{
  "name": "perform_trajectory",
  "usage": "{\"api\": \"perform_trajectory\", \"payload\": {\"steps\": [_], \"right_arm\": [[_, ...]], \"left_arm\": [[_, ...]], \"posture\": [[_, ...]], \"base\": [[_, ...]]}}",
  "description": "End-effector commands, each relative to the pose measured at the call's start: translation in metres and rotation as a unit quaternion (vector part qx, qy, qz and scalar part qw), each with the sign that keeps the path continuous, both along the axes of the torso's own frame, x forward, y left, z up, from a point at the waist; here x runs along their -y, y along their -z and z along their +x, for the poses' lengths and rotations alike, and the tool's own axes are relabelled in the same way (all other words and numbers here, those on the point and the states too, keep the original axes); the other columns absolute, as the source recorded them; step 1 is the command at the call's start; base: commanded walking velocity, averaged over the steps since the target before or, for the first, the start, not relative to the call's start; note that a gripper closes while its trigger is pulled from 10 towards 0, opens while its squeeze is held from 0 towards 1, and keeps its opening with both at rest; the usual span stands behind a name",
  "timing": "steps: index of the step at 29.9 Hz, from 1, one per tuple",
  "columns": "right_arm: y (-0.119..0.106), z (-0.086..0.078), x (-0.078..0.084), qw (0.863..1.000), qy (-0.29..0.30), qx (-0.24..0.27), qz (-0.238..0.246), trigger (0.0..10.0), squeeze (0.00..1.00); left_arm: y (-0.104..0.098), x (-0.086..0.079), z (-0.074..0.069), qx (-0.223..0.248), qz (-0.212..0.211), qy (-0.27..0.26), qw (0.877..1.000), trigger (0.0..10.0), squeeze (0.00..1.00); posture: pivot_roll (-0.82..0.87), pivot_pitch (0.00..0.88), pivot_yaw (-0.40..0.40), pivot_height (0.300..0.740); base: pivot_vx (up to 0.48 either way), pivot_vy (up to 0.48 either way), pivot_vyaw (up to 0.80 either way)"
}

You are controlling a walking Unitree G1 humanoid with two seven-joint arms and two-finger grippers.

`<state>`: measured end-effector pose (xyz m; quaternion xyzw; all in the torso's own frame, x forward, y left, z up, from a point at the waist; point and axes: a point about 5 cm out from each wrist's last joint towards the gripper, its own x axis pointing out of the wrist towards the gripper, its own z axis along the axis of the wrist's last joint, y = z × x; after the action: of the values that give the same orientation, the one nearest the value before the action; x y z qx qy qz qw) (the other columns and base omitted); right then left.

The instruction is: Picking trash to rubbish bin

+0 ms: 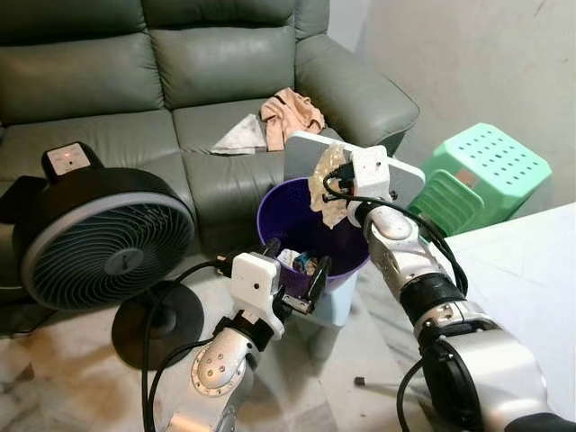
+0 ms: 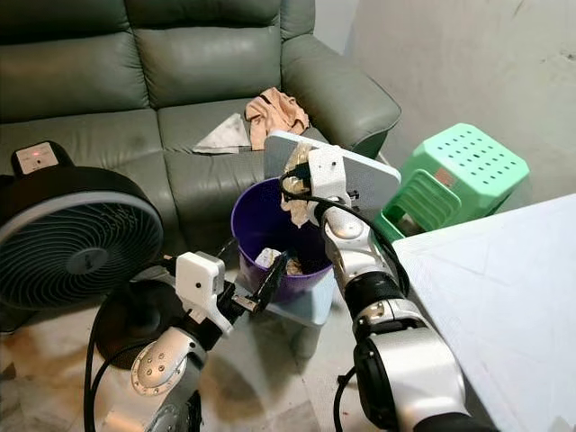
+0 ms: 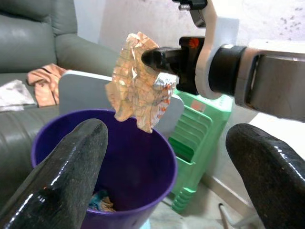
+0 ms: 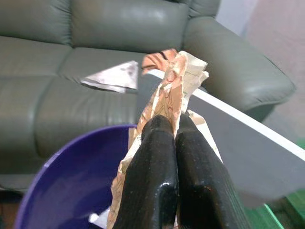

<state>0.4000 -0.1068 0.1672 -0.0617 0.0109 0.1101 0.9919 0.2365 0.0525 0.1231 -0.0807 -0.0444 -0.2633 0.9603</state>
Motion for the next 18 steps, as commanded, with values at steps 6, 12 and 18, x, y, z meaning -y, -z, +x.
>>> {"api": "perform_trajectory", "payload": {"steps": [6, 12, 18], "right_arm": [[0.003, 0.001, 0.014, 1.000, 0.022, 0.001, -0.002, 10.0, 0.00], [0.004, 0.001, 0.020, 0.999, 0.024, -0.009, 0.039, 10.0, 1.00], [0.003, 0.001, 0.021, 0.999, 0.029, 0.002, 0.015, 10.0, 1.00]], "left_arm": [[-0.008, 0.010, -0.007, -0.004, -0.031, -0.002, 1.000, 10.0, 0.00], [-0.009, 0.011, -0.005, -0.005, -0.029, -0.002, 1.000, 10.0, 0.00], [-0.011, 0.010, -0.004, -0.002, -0.027, -0.003, 1.000, 10.0, 0.00]], "posture": [[0.16, 0.228, -0.152, 0.740], [0.16, 0.228, -0.153, 0.740], [0.16, 0.227, -0.152, 0.740]], "base": [[0.000, 0.000, 0.00], [0.000, 0.000, 0.00], [0.000, 0.000, 0.00]]}}
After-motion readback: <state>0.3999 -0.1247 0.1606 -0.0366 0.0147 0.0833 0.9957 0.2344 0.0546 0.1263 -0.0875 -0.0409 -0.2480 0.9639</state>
